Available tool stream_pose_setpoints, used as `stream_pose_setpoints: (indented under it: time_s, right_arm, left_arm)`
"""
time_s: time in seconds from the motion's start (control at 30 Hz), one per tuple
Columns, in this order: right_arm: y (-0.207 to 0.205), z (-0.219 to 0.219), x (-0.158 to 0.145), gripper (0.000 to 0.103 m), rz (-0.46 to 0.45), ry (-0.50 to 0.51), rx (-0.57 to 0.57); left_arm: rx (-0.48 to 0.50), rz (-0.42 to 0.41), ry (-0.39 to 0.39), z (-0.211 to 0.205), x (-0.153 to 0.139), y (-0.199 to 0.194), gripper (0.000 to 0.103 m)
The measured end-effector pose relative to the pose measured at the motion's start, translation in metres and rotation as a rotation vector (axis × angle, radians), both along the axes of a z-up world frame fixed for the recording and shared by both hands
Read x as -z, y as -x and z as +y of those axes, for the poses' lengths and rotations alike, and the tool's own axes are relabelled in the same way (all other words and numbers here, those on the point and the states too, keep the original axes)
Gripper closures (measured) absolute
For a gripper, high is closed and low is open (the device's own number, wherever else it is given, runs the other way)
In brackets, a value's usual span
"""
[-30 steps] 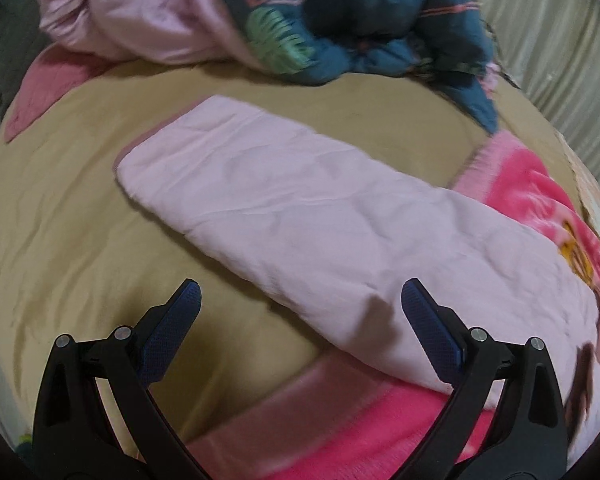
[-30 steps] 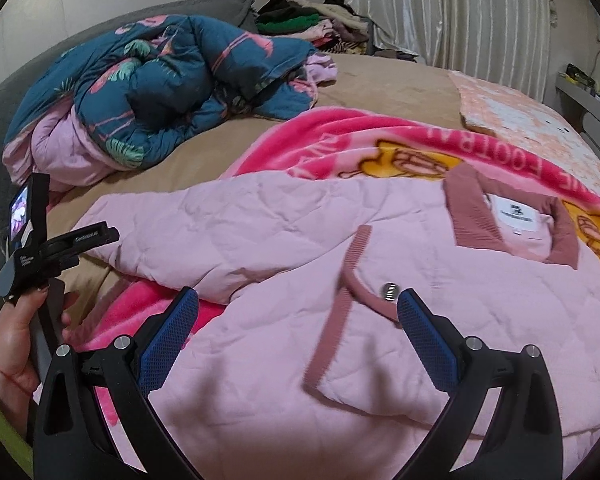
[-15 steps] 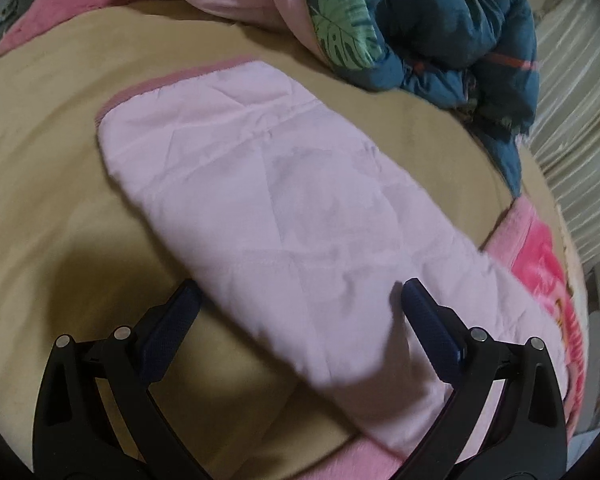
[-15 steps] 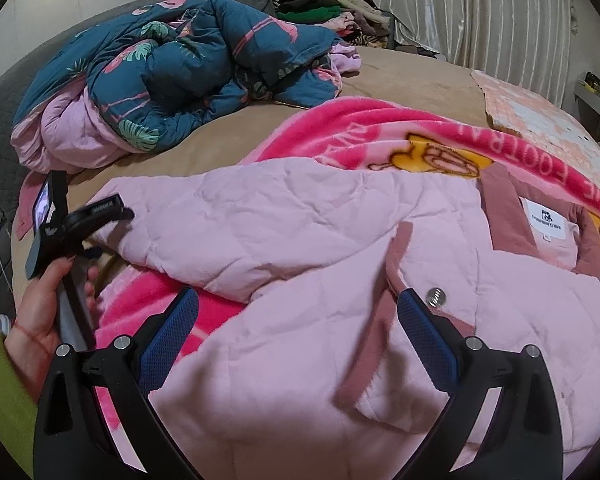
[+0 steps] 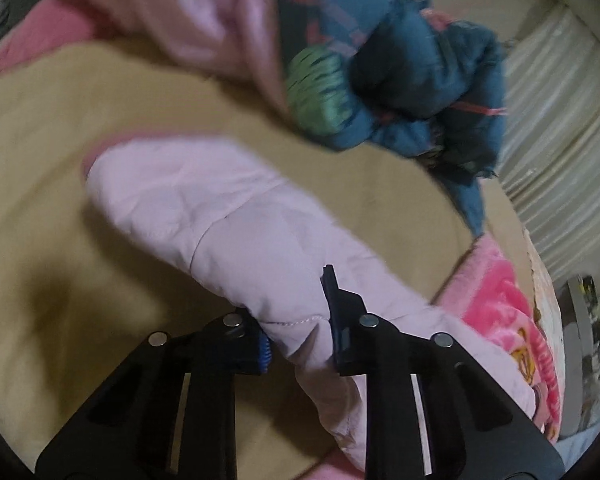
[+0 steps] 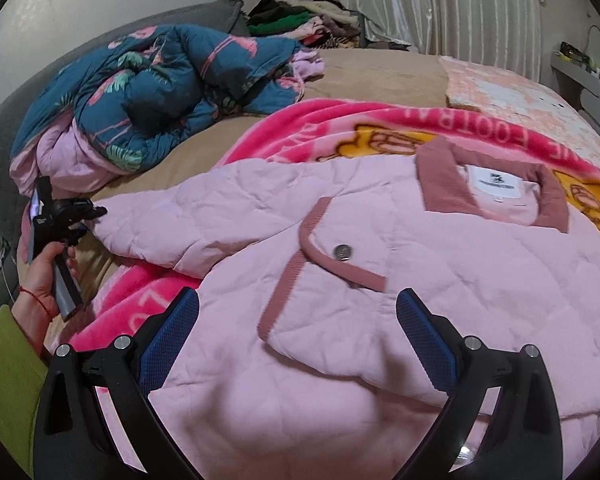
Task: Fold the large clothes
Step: 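Lift the held sleeve and fold it across the jacket body, then release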
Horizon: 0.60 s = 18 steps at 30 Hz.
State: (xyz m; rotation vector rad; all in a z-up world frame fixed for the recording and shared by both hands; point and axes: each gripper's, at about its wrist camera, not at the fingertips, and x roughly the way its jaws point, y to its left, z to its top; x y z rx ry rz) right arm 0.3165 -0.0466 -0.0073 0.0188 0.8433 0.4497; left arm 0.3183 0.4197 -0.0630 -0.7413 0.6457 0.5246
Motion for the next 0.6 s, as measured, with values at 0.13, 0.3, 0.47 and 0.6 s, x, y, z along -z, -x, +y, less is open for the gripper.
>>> stream_pose_setpoints:
  time_s: [0.13, 0.3, 0.47, 0.6]
  right_arm:
    - [0.011, -0.020, -0.009, 0.005, -0.018, -0.017, 0.024]
    - [0.021, -0.046, -0.015, 0.005, -0.027, -0.017, 0.058]
    - [0.028, -0.073, -0.023, 0.005, -0.045, -0.010, 0.102]
    - [0.034, -0.092, -0.031, 0.005, -0.062, -0.018, 0.136]
  left_arm:
    - [0.062, -0.080, -0.044, -0.017, -0.038, 0.002, 0.092]
    - [0.140, -0.139, -0.121, -0.044, -0.086, 0.004, 0.093]
    - [0.242, -0.187, -0.199, -0.087, -0.126, 0.006, 0.093]
    - [0.313, -0.225, -0.251, -0.125, -0.147, 0.007, 0.093]
